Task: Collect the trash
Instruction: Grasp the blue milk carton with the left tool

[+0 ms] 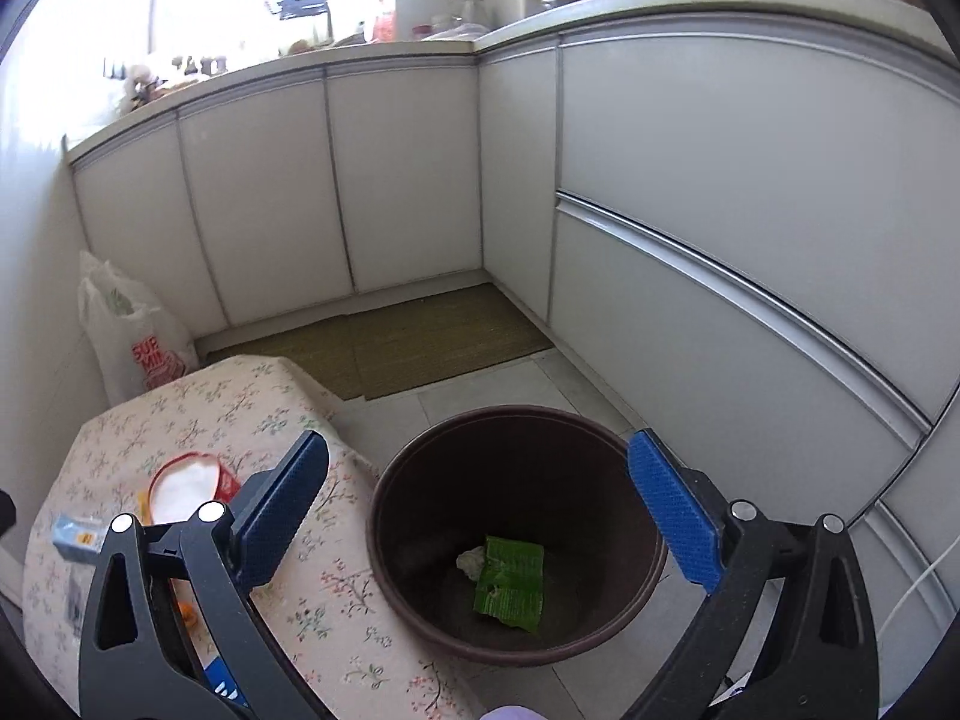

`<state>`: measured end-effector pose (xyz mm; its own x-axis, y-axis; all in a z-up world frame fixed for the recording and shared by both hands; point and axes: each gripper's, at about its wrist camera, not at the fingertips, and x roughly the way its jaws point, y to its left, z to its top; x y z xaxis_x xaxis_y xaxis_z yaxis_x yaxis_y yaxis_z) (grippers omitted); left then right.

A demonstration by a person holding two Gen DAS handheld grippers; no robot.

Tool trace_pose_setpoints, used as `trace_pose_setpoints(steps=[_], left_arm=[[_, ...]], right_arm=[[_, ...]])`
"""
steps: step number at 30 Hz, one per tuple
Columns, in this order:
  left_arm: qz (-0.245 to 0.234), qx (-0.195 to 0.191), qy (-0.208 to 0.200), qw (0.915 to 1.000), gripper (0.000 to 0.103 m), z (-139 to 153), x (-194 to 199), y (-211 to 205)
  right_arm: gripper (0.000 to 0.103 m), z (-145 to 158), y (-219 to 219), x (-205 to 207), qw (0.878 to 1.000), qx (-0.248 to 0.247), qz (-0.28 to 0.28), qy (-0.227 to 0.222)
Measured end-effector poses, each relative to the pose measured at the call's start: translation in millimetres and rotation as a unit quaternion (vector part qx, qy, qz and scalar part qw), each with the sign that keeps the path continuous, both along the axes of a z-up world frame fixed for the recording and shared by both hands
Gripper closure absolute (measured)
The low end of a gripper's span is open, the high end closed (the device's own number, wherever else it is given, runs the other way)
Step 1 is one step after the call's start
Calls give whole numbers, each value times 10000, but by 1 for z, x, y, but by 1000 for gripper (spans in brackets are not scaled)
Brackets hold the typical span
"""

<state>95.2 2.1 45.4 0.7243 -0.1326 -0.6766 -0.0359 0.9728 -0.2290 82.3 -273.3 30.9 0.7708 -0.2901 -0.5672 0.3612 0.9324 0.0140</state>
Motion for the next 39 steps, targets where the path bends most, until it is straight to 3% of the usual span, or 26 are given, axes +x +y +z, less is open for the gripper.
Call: trace_pose_setpoints(steps=[5, 9, 14, 17, 20, 23, 25, 33, 35, 37, 39], left_arm=[[384, -263, 160, 9988, 7, 0, -2, 63], [532, -523, 476, 9961, 7, -20, 14, 97], [845, -658, 1008, 9891, 7, -62, 41, 134], [849, -1139, 1431, 9795, 7, -80, 62, 153], [983, -1333, 1601, 9731, 7, -96, 73, 160], [970, -1898, 1775, 9608, 7, -114, 84, 163], [985, -2076, 1800, 9565, 7, -121, 90, 162], [940, -2580, 2066, 9391, 8, -149, 114, 155], [918, -2561, 2106, 9389, 13, -154, 117, 151], [903, -2351, 2085, 9450, 19, -155, 120, 146], [878, -2262, 2064, 9479, 31, -156, 121, 144]], right_arm=[[7, 28, 47, 4, 9986, -49, 520, 92], [7, 28, 74, 26, 9961, 103, 818, 319], [7, -4, 96, 51, 9928, 106, 1050, 558], [7, -26, 104, 72, 9876, 165, 1148, 1056], [7, -30, 104, 82, 9839, 449, 1315, 1119], [7, -37, 100, 90, 9776, 911, 1400, 1283], [7, -46, 95, 94, 9738, 1121, 1354, 1440], [7, -60, 73, 95, 9719, 1297, 1083, 1639], [7, -62, 69, 95, 9717, 1313, 1036, 1670], [7, -64, 66, 94, 9714, 1317, 1022, 1690], [7, -65, 66, 94, 9713, 1315, 1025, 1697]])
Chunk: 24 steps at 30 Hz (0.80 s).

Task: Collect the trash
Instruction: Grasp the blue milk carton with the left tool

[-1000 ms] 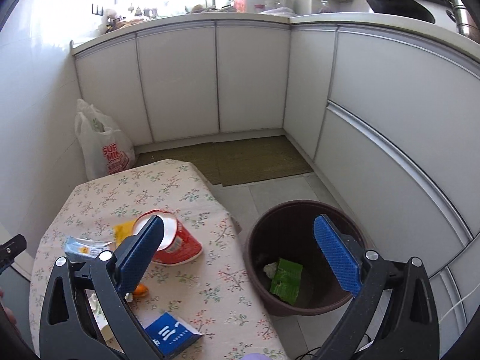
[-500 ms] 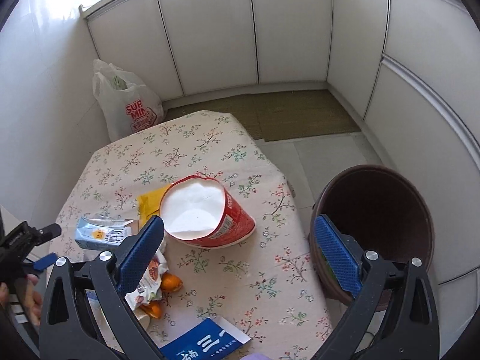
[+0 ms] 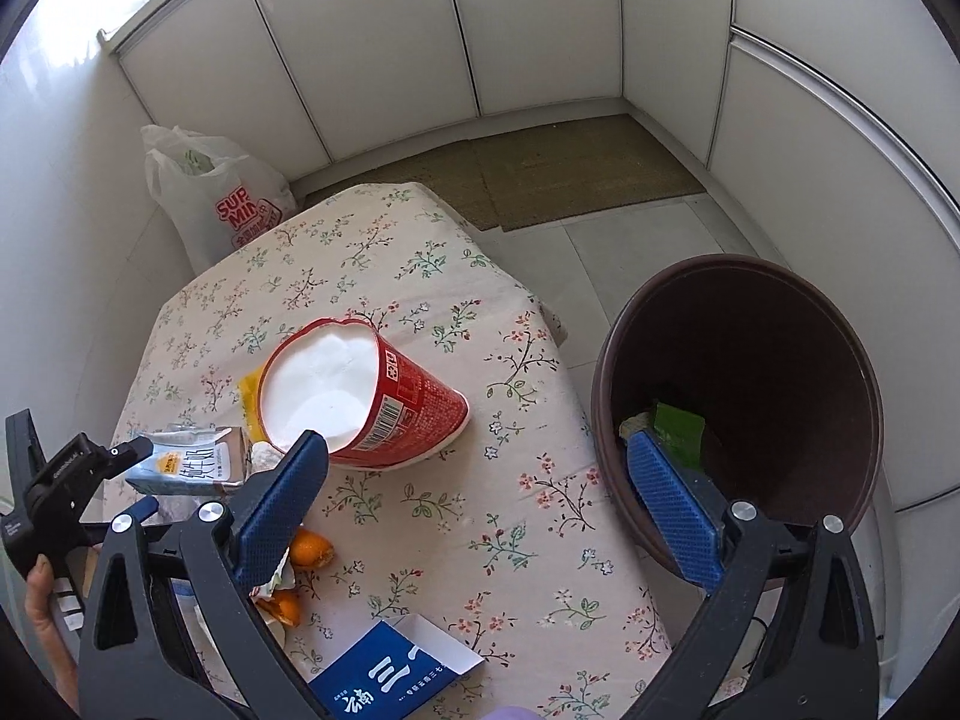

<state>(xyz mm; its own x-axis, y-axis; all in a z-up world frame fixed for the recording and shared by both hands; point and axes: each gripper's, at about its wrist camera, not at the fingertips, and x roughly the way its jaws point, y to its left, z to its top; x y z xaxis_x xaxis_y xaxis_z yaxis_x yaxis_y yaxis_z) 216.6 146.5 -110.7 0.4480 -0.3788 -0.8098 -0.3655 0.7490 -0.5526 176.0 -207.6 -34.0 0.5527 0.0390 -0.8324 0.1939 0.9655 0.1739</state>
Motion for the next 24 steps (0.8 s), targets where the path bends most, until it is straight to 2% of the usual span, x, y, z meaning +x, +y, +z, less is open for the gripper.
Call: trace_pose_setpoints(steps=[4, 9, 16, 24], left_arm=[[-33, 57, -97, 9999, 40, 0, 0, -1], [-150, 49, -324, 9994, 57, 3, 1, -4], [-151, 101, -614, 9979, 63, 12, -3, -7], [-262, 331, -1019, 9939, 66, 46, -20, -13]], right_arm=[[7, -3, 2, 0, 10000, -39, 54, 36], [7, -7, 7, 2, 9998, -111, 133, 80], [7, -8, 10, 5, 9998, -75, 156, 60], [7, -7, 28, 13, 9993, -154, 334, 6]])
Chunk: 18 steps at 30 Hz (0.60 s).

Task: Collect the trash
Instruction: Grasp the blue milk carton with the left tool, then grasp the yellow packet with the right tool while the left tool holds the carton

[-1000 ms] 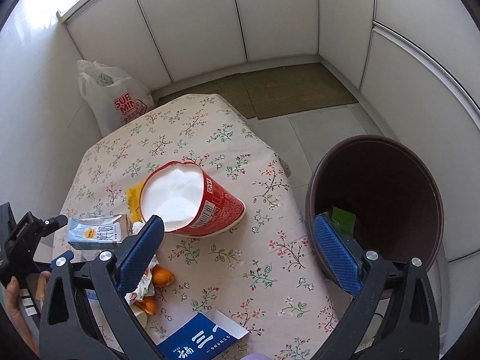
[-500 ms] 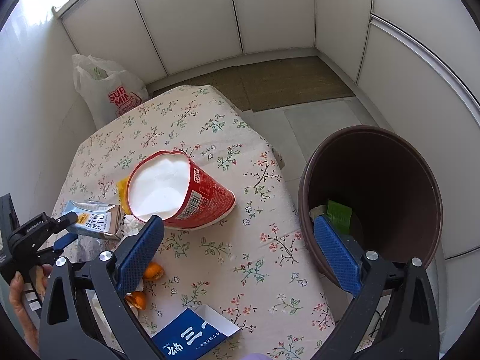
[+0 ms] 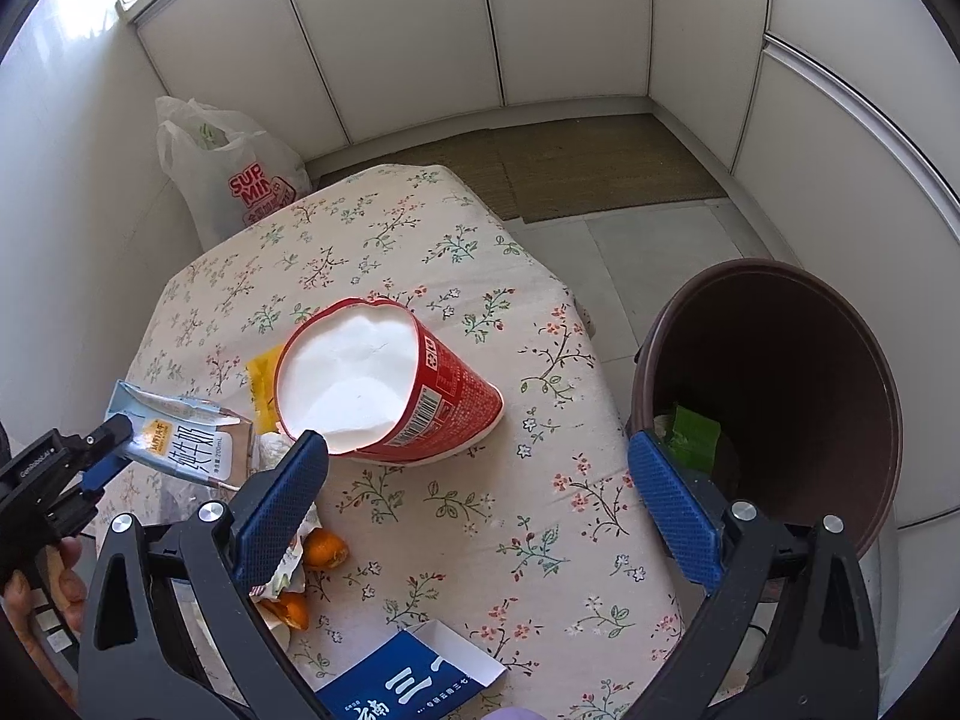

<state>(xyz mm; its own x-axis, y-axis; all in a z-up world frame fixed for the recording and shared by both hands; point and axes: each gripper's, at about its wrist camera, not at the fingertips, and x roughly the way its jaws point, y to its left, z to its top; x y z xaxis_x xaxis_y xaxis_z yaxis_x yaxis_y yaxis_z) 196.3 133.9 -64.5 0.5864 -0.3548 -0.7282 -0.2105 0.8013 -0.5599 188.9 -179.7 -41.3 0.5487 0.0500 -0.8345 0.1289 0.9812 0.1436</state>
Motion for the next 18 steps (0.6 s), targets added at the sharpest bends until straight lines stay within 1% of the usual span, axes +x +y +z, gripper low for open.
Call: trace_pose_setpoints(steps=[2, 3, 4, 7, 9, 11, 12, 14, 16, 18], left_arm=[[13, 148, -155, 9998, 66, 15, -8, 0], [22, 281, -255, 9993, 66, 24, -12, 0], [30, 428, -371, 9984, 66, 34, -16, 0], [96, 822, -769, 9936, 66, 63, -31, 5], [154, 1025, -1010, 9895, 66, 79, -40, 10], [214, 1091, -1154, 9871, 66, 89, -46, 18], [233, 1093, -1187, 9866, 66, 92, -48, 22], [266, 1062, -1190, 9868, 66, 95, -51, 32], [278, 997, -1143, 9880, 66, 95, -52, 40], [278, 980, -1091, 9888, 66, 94, -52, 45]], right_arm=[[7, 3, 9, 2, 9999, -40, 139, -48], [7, 4, 13, 4, 9997, 29, 233, -62], [7, 6, 16, 7, 9993, 188, 314, -43], [7, 7, 26, 27, 9940, 960, 495, 197], [7, 11, 39, 50, 9908, 1179, 560, 352], [7, 13, 54, 81, 9882, 1295, 605, 555], [7, 11, 62, 99, 9871, 1275, 633, 728], [7, 0, 77, 136, 9846, 1029, 724, 1213], [8, -15, 87, 164, 9826, 763, 667, 1558], [8, -34, 92, 187, 9787, 607, 603, 1869]])
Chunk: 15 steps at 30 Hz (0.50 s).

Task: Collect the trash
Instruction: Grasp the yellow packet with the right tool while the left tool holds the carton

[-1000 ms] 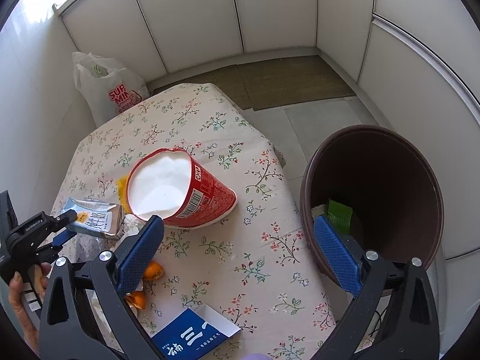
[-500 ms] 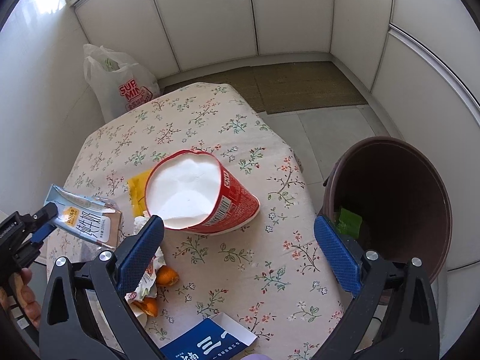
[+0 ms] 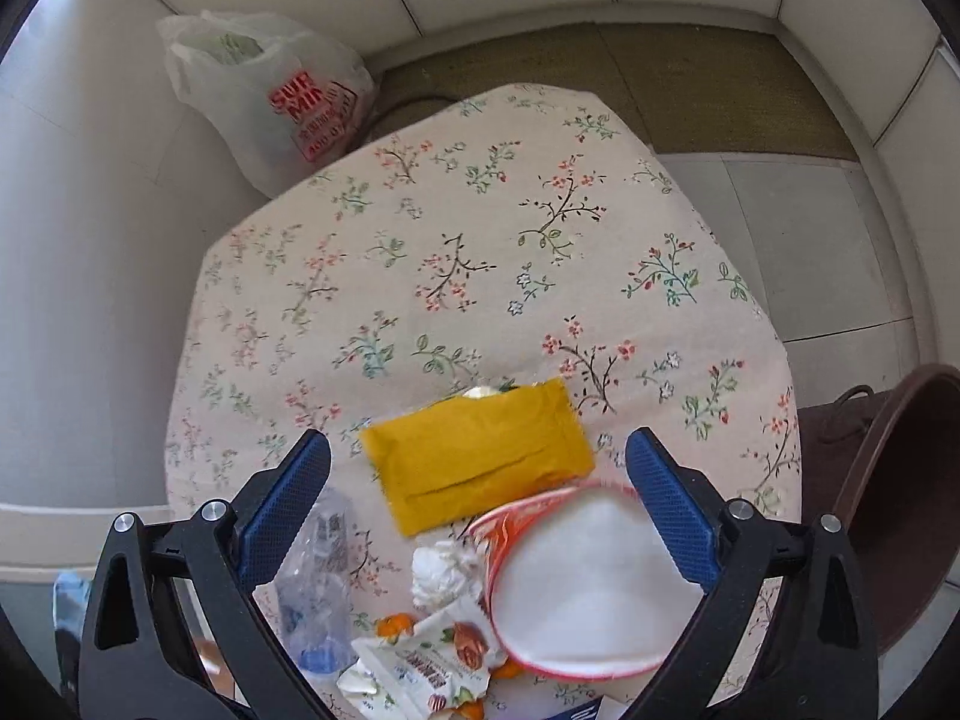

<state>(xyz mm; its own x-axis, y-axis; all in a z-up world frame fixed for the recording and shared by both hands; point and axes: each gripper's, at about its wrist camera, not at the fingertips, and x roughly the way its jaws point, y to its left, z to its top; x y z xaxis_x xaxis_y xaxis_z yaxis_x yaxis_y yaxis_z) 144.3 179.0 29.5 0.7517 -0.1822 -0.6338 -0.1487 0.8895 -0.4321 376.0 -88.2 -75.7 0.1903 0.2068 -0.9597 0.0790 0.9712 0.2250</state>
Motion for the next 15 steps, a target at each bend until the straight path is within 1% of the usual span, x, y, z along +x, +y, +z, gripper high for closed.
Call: trace_pose_setpoints(steps=[4, 7, 8, 9, 10, 11, 12, 13, 14, 15], left_arm=[[-22, -38, 72, 10000, 66, -2, 1, 6], [-45, 14, 57, 10000, 66, -2, 2, 5], [-41, 44, 62, 10000, 66, -3, 3, 5], [-37, 44, 81, 10000, 66, -4, 4, 6], [-36, 13, 113, 9999, 66, -6, 5, 6], [-40, -36, 157, 9999, 66, -9, 7, 6], [-46, -83, 197, 9998, 66, -11, 9, 6], [-51, -115, 224, 9997, 66, -12, 9, 7], [-59, -124, 234, 9996, 66, -13, 10, 6], [-50, -105, 227, 9997, 66, -13, 9, 5]], right_arm=[[14, -45, 7, 26, 9975, -351, 106, 601], [18, -72, 7, 33, 9925, -647, 114, 1032], [23, -78, 7, 33, 9917, -624, 116, 1117], [31, -83, 7, 31, 9910, -595, 150, 1189], [33, -86, 8, 29, 9903, -626, 215, 1219], [39, -85, 10, 27, 9902, -734, 300, 1151], [50, -85, 12, 25, 9898, -798, 357, 1126], [55, -83, 13, 23, 9899, -808, 390, 1095], [67, -81, 15, 19, 9906, -744, 410, 1070], [81, -79, 16, 16, 9915, -689, 427, 1017]])
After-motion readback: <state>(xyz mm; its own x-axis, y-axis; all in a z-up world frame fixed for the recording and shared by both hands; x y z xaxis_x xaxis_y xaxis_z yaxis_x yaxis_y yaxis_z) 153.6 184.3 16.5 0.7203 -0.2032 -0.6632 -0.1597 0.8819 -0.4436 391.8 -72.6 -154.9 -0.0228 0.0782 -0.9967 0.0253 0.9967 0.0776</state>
